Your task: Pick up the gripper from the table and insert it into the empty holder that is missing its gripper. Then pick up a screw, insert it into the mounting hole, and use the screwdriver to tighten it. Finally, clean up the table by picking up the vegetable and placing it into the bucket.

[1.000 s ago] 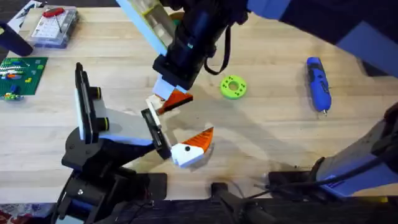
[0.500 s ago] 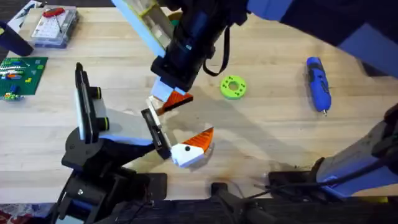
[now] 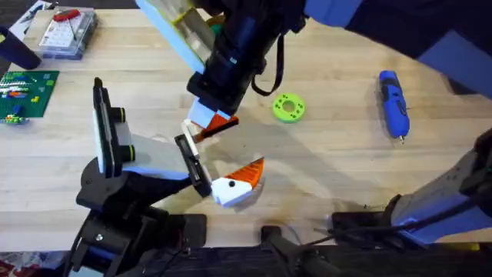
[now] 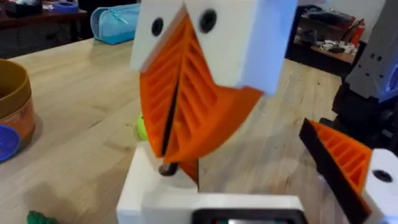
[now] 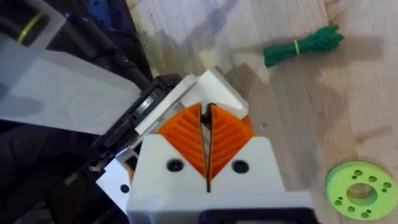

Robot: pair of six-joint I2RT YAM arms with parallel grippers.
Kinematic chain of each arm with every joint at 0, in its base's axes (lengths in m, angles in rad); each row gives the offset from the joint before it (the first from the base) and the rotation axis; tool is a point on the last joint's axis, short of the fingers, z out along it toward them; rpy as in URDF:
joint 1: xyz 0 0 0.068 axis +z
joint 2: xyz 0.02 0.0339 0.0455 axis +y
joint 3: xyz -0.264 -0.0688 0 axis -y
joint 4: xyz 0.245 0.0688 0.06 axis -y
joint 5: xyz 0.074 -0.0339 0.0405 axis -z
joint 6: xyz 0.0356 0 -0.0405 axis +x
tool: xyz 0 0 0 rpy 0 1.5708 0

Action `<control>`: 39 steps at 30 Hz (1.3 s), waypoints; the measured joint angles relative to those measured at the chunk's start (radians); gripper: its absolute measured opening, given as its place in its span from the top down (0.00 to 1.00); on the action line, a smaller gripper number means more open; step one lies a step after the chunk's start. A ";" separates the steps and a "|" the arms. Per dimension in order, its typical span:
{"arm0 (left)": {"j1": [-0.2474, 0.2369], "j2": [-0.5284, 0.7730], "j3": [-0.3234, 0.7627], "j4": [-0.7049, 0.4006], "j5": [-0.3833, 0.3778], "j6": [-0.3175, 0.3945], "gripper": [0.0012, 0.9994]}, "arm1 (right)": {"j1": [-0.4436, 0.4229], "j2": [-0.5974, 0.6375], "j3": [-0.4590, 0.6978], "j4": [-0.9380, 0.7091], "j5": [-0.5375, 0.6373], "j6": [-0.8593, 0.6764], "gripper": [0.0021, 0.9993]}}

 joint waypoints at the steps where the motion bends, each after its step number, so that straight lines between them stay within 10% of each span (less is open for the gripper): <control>1: 0.000 0.000 0.000 0.000 0.000 0.000 0.00 | 0.000 0.000 0.000 0.000 0.001 0.000 1.00; 39: 0.000 0.000 0.000 -0.001 0.001 -0.023 0.00 | 0.037 0.016 0.009 0.005 0.074 -0.026 1.00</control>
